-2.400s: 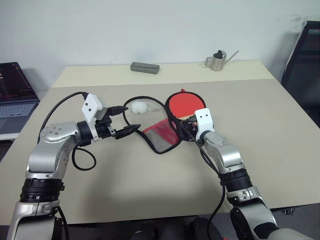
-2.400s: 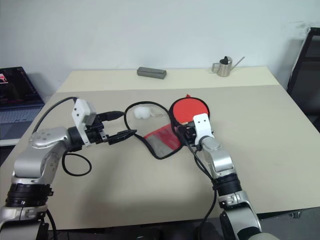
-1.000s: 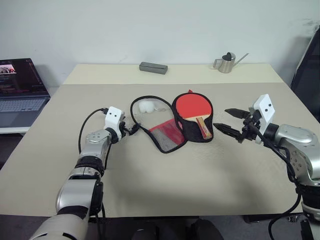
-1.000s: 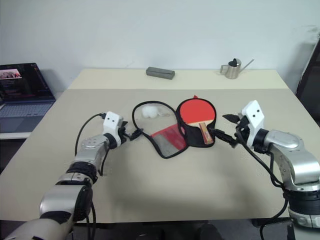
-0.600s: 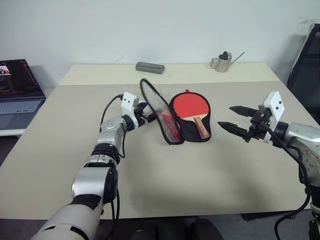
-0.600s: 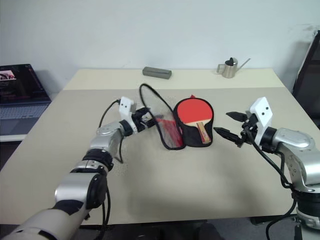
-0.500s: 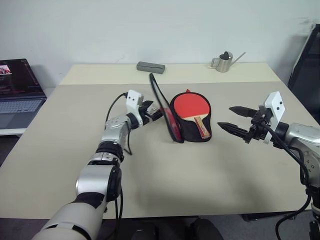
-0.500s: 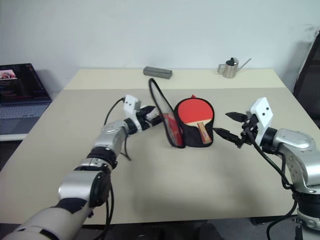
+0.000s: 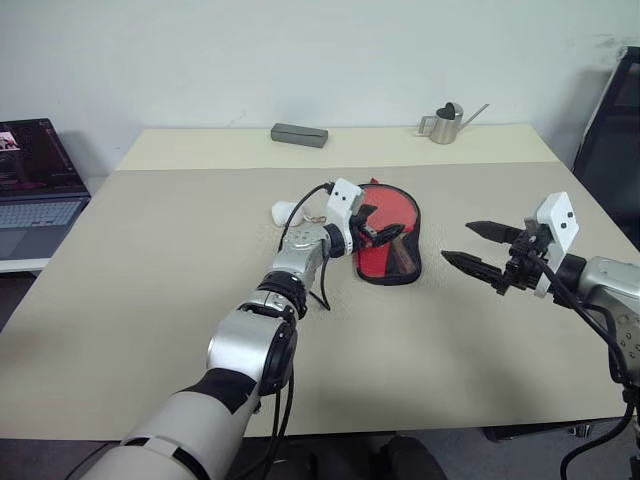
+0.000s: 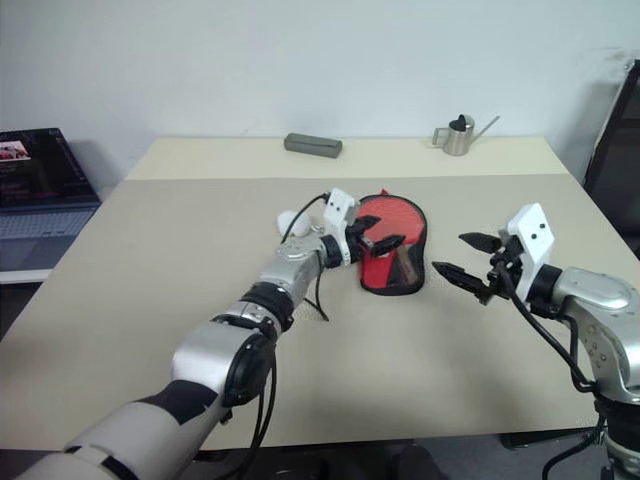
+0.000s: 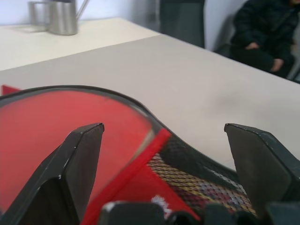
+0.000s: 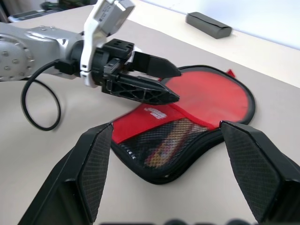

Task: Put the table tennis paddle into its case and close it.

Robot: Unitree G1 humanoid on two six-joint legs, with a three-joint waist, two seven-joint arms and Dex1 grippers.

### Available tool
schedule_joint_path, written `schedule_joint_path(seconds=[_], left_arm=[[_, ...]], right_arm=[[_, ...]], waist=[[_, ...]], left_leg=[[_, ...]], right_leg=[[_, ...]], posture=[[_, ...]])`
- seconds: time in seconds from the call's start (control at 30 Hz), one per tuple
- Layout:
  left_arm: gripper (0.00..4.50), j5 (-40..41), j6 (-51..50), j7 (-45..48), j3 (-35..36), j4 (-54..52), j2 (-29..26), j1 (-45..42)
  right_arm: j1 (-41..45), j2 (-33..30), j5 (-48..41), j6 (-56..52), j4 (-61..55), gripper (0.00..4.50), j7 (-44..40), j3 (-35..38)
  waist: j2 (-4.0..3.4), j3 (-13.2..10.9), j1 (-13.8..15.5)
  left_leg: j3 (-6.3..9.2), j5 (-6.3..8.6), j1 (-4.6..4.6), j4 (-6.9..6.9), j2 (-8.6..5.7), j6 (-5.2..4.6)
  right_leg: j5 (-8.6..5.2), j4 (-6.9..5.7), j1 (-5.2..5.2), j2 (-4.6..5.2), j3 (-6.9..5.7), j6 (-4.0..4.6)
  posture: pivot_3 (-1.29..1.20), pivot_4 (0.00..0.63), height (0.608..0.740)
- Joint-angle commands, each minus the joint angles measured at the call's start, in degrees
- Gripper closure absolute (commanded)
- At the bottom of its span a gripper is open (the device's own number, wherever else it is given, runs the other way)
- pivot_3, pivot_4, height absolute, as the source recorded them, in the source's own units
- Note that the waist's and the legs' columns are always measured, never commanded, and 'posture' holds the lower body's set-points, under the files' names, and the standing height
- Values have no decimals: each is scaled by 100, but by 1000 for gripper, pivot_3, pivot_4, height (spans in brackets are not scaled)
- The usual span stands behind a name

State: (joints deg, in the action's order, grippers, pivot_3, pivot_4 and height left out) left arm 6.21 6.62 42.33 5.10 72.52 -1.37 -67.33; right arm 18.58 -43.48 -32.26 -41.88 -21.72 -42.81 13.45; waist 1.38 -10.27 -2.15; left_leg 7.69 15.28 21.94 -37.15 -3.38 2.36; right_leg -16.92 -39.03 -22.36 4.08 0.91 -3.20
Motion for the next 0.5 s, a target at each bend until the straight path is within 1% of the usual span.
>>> schedule_joint_path(seconds=[0.03,0.13,0.23,0.3,0.4,0.5], left_arm=[[0,12,194,-106,102,-97,19,-232],[0,142,210,159,195,-301,-131,-235],[0,379,90,776,300,-757,-408,-135],[0,560,-176,1401,277,-1333,-664,105],[0,866,-902,2249,143,-2528,-1180,710],[0,1126,-1550,2496,189,-3486,-1704,1203]], right_arm=[[81,6,-24,-24,-134,561,177,51],[266,166,59,-145,79,561,483,-87],[514,408,92,-334,353,561,822,-190],[741,605,73,-530,586,561,1034,-232],[1097,870,-10,-810,985,561,1223,-237],[1404,1063,-8,-827,1389,561,1223,-268]], waist=[[0,0,18],[1,0,21],[0,-1,8],[0,0,-10],[-5,3,-49],[-6,3,-94]], left_leg=[[0,0,1,-1,-1,1],[0,-2,2,-1,-3,4],[-1,-4,0,0,0,8],[2,-5,0,2,2,9],[9,-6,-5,9,4,11],[13,-6,-4,9,5,11]], right_leg=[[0,1,0,1,1,0],[0,3,0,2,1,0],[0,1,-1,1,2,0],[0,-1,-3,0,2,0],[0,2,-3,0,10,1],[0,1,-7,1,15,1]], posture=[[0,150,740],[0,150,740],[0,150,740],[0,150,740],[0,150,740],[0,150,740]])
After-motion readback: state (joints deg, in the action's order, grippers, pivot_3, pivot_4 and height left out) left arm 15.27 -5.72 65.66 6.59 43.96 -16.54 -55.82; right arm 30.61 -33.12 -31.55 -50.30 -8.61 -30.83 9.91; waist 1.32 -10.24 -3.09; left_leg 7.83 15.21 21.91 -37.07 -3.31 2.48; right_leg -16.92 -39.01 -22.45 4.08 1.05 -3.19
